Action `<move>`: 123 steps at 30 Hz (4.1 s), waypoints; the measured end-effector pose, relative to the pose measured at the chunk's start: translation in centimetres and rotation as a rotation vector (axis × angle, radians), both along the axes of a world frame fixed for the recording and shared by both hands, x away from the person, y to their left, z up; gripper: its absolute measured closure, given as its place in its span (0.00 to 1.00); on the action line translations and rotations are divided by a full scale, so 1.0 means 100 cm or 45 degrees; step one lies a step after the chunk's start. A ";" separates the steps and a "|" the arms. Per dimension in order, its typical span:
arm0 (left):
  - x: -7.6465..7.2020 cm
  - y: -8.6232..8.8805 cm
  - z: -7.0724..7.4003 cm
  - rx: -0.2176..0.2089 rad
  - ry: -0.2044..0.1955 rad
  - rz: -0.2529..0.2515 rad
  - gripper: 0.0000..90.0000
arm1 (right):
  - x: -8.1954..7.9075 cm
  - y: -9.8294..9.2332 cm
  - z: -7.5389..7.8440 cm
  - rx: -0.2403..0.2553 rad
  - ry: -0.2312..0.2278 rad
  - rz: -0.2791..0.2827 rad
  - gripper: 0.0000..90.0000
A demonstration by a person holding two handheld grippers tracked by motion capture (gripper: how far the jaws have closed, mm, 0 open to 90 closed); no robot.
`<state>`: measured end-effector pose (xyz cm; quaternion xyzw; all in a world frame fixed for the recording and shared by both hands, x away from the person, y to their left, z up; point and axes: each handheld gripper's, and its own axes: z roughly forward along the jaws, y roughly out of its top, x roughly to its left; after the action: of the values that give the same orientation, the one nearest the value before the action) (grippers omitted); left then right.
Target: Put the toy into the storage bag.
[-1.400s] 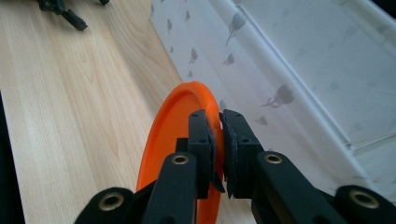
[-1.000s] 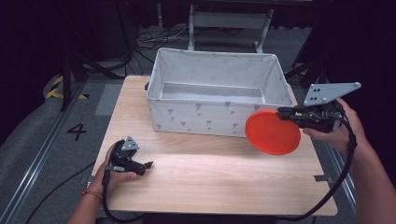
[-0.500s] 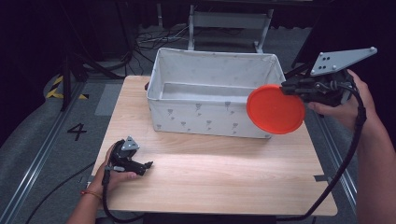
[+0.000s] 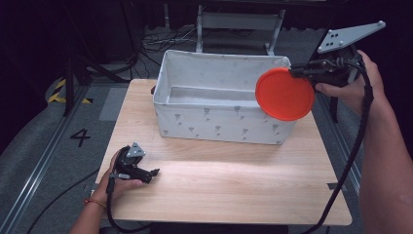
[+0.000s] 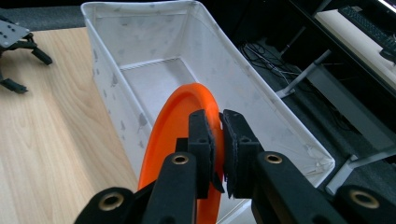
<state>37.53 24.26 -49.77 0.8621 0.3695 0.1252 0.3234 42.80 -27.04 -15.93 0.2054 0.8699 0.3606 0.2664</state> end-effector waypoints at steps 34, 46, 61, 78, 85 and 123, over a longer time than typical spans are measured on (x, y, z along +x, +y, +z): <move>-0.001 0.000 0.000 -0.004 -0.002 0.014 0.01 | 0.090 0.007 -0.054 -0.097 0.064 -0.023 0.92; -0.001 0.000 0.000 -0.004 -0.002 0.014 0.01 | 0.091 0.018 -0.095 -0.206 0.162 0.066 0.92; -0.001 0.000 0.000 -0.003 -0.002 0.014 0.01 | 0.090 0.027 -0.121 -0.430 0.318 0.162 0.92; -0.001 0.000 0.000 -0.004 -0.002 0.014 0.01 | 0.094 0.042 -0.139 -0.595 0.468 0.257 0.91; -0.001 0.000 0.000 -0.004 -0.001 0.013 0.01 | 0.099 0.041 -0.146 -0.661 0.511 0.212 0.91; -0.001 0.000 0.000 -0.004 -0.002 0.014 0.01 | 0.054 -0.004 -0.126 -0.025 0.190 -0.062 0.34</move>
<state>37.41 24.24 -49.78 0.8595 0.3742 0.1272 0.3242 48.23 -27.45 -28.52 0.2500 0.8856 0.3294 0.2116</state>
